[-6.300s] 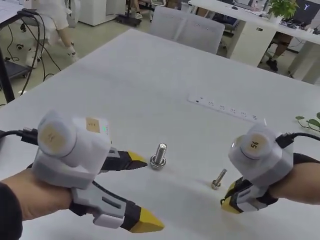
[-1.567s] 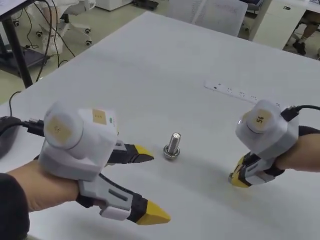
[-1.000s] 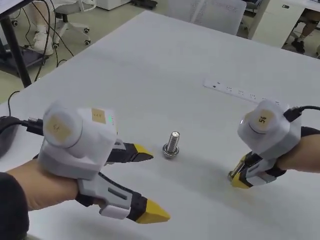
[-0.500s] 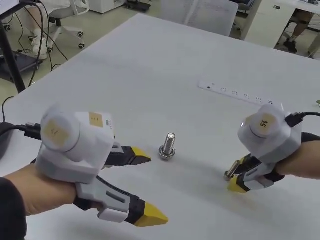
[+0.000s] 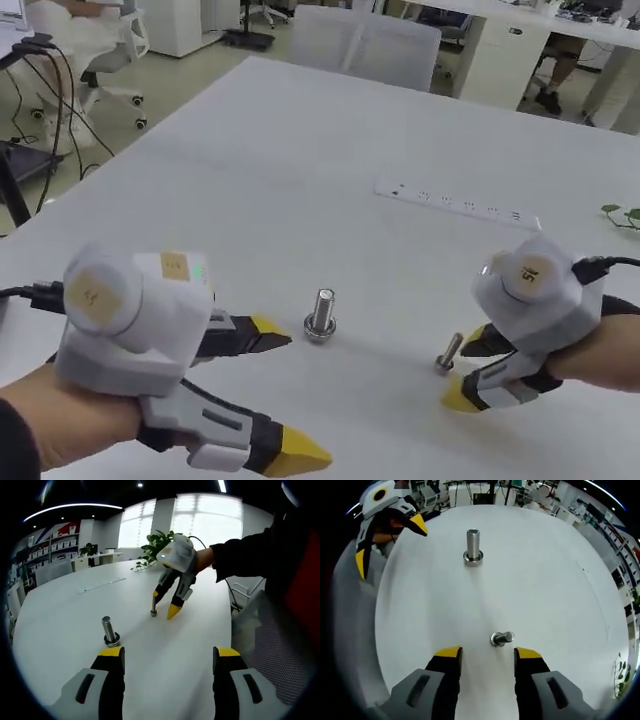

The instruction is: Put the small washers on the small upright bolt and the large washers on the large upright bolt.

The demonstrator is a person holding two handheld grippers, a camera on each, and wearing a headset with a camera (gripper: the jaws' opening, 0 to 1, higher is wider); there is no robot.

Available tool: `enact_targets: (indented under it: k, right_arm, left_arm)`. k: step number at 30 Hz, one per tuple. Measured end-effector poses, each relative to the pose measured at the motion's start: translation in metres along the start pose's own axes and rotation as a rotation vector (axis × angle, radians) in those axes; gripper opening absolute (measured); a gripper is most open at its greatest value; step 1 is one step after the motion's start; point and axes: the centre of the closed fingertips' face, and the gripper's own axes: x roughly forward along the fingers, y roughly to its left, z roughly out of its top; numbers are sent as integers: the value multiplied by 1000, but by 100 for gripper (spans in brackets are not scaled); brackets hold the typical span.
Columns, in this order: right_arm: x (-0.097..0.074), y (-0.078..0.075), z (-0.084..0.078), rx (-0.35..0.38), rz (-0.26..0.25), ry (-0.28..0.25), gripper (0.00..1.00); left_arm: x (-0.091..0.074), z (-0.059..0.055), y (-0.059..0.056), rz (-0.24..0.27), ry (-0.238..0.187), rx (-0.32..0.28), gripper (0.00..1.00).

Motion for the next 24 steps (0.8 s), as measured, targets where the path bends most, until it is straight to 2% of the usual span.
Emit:
enact_targets:
  k: [5, 12, 15, 24]
  right_arm:
    - [-4, 5, 2, 23, -1, -58, 51]
    - [-10, 10, 3, 35, -13, -103, 62]
    - [-14, 13, 8, 50, -27, -148, 68]
    - [-30, 19, 9, 88, -69, -231, 81]
  left_arm:
    - [-2, 2, -1, 2, 5, 0, 71]
    - [-2, 7, -2, 4, 9, 5, 71]
    - [-2, 9, -3, 1, 12, 7, 72]
    - [-4, 10, -7, 1, 15, 14, 72]
